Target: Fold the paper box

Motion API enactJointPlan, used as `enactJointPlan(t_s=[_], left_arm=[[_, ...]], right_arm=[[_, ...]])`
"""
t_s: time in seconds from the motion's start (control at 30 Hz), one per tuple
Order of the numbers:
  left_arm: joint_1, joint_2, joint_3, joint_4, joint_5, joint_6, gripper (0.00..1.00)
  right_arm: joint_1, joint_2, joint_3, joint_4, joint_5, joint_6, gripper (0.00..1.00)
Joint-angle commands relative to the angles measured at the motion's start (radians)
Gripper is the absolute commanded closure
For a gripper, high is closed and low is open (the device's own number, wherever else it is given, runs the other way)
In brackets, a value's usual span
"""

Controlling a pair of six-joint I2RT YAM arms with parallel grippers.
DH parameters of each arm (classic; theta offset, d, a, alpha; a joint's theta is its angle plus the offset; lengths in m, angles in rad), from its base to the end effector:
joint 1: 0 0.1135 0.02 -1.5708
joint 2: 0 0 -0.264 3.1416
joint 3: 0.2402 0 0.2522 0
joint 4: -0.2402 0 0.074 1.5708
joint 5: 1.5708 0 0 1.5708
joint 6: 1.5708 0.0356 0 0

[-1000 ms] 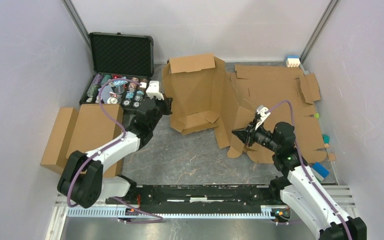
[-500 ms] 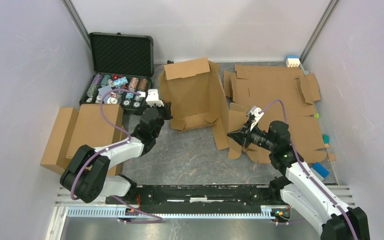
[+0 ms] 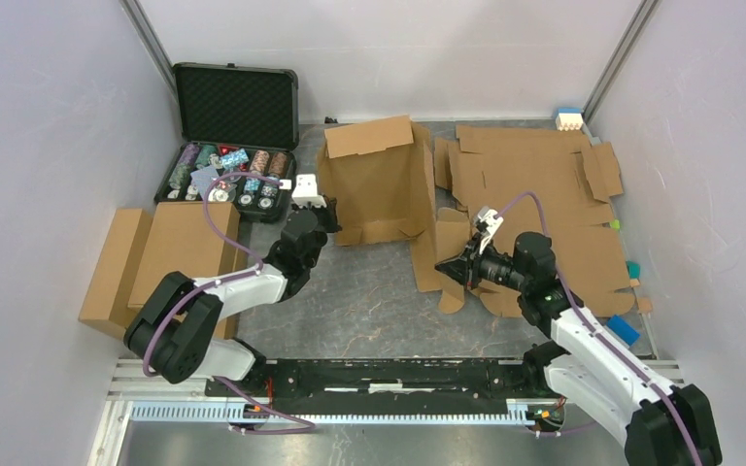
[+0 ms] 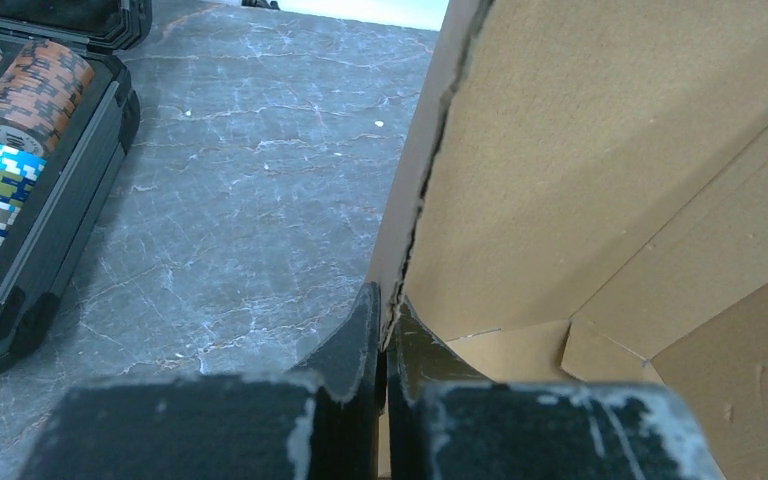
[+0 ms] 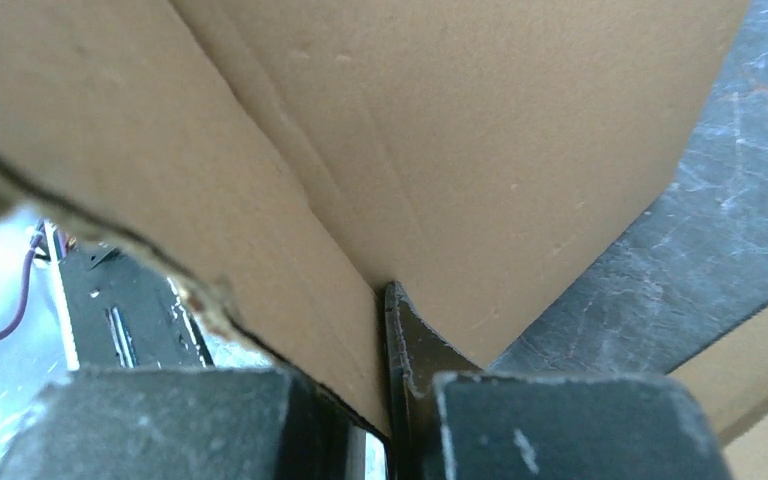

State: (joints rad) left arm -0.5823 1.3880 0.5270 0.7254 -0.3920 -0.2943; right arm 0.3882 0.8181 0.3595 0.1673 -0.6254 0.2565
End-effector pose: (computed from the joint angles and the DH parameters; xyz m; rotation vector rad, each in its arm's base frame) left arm 0.2439 -0.1443 0.2119 -0.0471 1.7057 -0.3205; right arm 0.1627 0.0890 0.2220 -0.5745 1.8446 1.0189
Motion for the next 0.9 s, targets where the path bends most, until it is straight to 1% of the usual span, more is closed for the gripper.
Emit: enactJointPlan(t_s=[0.0, 0.17, 0.23, 0.3, 0.43, 0.5, 0.6, 0.63, 0.67, 0.77, 0.87], left_arm=[[-0.052, 0.023, 0.017, -0.044, 0.102, -0.035, 0.98], [-0.057, 0.033, 0.021, -0.05, 0.101, -0.041, 0.98], [-0.059, 0.031, 0.025, -0.056, 0.101, -0.039, 0.98], [-0.059, 0.024, 0.028, -0.068, 0.092, -0.03, 0.98], [-0.058, 0.003, 0.024, -0.085, 0.069, -0.02, 0.98], [-0.059, 0.0, 0.025, -0.092, 0.068, -0.019, 0.98], [-0.058, -0.004, 0.033, -0.113, 0.052, -0.014, 0.98], [-0.058, -0.006, 0.034, -0.117, 0.049, -0.011, 0.98], [-0.058, -0.009, 0.032, -0.117, 0.047, -0.009, 0.98], [-0.059, -0.015, 0.031, -0.117, 0.048, -0.006, 0.98], [-0.058, -0.016, 0.03, -0.117, 0.05, -0.005, 0.98]], right_arm=[[0.03, 0.084, -0.007, -0.075, 0.009, 0.041, 0.93], [0.06, 0.095, -0.025, 0.005, -0.023, 0.088, 0.93], [0.062, 0.08, -0.01, 0.001, -0.017, 0.082, 0.92], [0.062, 0.064, 0.02, -0.046, 0.015, 0.05, 0.9], [0.063, 0.023, 0.057, -0.125, 0.132, -0.011, 0.77], [0.063, 0.011, 0.056, -0.136, 0.149, -0.029, 0.71], [0.063, 0.01, 0.069, -0.163, 0.157, -0.057, 0.65], [0.063, 0.01, 0.075, -0.165, 0.168, -0.064, 0.64], [0.064, 0.009, 0.08, -0.203, 0.186, -0.074, 0.64], [0.063, -0.007, 0.084, -0.238, 0.275, -0.093, 0.64], [0.063, -0.025, 0.077, -0.233, 0.325, -0.098, 0.77]])
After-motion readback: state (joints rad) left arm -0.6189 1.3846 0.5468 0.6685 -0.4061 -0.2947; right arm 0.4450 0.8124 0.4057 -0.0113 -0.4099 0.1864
